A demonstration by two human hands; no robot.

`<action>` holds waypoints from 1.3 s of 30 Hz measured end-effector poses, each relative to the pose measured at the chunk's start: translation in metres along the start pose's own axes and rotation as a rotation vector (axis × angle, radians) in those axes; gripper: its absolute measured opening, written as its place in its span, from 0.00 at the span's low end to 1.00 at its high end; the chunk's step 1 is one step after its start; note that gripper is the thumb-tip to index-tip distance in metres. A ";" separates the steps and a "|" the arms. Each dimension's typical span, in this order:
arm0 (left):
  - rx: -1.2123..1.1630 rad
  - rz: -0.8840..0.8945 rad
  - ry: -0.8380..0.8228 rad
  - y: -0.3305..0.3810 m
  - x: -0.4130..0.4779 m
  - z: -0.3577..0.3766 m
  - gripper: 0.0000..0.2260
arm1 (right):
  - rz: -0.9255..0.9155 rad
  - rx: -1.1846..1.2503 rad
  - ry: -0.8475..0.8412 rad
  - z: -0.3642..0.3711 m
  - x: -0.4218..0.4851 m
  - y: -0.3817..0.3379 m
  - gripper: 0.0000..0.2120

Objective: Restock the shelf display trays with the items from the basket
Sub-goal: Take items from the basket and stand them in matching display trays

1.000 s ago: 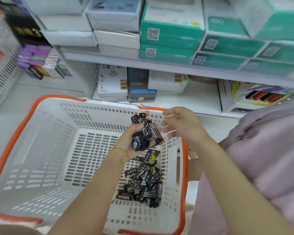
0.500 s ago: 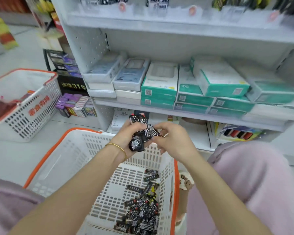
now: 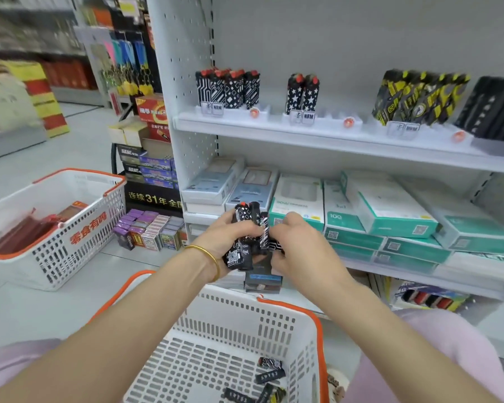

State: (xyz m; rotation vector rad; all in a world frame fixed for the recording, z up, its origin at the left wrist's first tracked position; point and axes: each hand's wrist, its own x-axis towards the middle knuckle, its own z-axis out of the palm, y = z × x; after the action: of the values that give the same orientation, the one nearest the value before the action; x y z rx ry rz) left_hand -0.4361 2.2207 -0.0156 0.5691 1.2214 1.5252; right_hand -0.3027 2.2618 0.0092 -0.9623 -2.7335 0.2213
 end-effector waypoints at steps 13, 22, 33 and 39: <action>-0.249 0.032 0.010 0.041 0.009 -0.029 0.06 | 0.078 0.636 0.208 -0.045 0.045 -0.009 0.04; -0.308 0.017 -0.020 0.048 0.000 -0.031 0.19 | 0.166 1.234 0.012 -0.066 0.062 -0.012 0.05; -0.276 0.060 -0.040 0.057 -0.012 -0.019 0.14 | 0.092 1.021 0.088 -0.082 0.067 -0.009 0.03; -0.232 0.114 -0.053 0.078 -0.017 -0.008 0.23 | -0.038 0.837 0.177 -0.120 0.084 -0.012 0.06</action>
State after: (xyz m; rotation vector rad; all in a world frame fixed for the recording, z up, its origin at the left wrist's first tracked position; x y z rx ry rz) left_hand -0.4700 2.2082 0.0554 0.5287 0.9691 1.7094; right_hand -0.3416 2.3132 0.1416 -0.6325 -2.1404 1.0958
